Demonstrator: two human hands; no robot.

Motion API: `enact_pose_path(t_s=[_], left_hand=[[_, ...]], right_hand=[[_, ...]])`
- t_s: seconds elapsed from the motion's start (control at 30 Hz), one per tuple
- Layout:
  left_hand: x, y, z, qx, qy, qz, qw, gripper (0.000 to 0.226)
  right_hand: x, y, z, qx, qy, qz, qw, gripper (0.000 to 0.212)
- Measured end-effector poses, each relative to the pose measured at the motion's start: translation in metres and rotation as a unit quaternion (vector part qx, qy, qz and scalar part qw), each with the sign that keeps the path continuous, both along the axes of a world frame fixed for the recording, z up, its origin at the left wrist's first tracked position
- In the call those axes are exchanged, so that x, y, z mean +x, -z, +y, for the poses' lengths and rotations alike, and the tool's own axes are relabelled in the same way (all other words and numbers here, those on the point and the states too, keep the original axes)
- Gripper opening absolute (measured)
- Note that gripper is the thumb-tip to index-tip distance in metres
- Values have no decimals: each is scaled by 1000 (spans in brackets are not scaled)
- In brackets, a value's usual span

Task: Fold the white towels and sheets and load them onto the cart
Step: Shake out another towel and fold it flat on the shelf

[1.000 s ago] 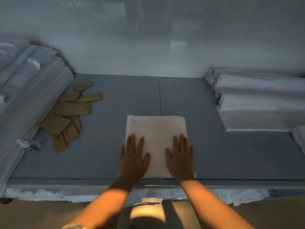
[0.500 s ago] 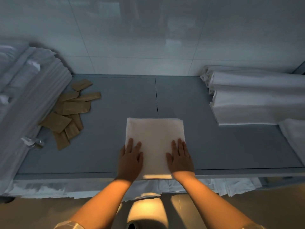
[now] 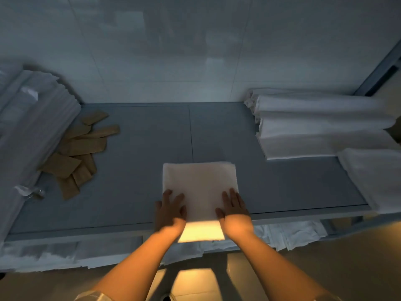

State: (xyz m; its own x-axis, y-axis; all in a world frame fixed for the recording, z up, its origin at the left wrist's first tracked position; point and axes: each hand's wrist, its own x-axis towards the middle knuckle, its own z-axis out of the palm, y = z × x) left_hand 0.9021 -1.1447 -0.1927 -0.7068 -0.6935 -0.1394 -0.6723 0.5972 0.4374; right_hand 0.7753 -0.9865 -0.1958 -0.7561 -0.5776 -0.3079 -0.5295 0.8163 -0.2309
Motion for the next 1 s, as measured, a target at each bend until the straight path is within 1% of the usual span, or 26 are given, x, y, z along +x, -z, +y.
enact_pose_path(t_s=[0.1, 0.2, 0.4, 0.53, 0.63, 0.7, 0.8, 0.9, 1.0], left_hand=[[-13, -1, 14, 3, 6, -42, 999, 40], [-28, 0, 26, -9, 34, -58, 998, 41], [-62, 5, 40, -10, 78, 5, 997, 42], [-82, 6, 58, -14, 92, 22, 995, 41], [-103, 6, 76, -35, 117, 19, 992, 41], [-121, 6, 90, -26, 128, 26, 991, 41], [-145, 9, 116, -22, 125, 29, 991, 40], [-177, 11, 152, -20, 101, 40, 994, 40], [-207, 10, 192, -15, 75, 25, 997, 41]], right_hand=[[-6, 0, 17, 6, 13, -8, 1000, 62], [-13, 2, 33, 8, 33, 1, 999, 62], [-27, 5, 55, 0, 82, 27, 996, 62], [-44, 6, 73, 7, 100, 29, 995, 62], [-63, 6, 92, 14, 114, 29, 993, 62], [-77, 6, 109, 12, 118, 25, 993, 62], [-102, 6, 137, -4, 116, 22, 993, 62], [-138, 5, 171, -15, 107, 28, 994, 61], [-177, 3, 208, -14, 82, 28, 996, 60]])
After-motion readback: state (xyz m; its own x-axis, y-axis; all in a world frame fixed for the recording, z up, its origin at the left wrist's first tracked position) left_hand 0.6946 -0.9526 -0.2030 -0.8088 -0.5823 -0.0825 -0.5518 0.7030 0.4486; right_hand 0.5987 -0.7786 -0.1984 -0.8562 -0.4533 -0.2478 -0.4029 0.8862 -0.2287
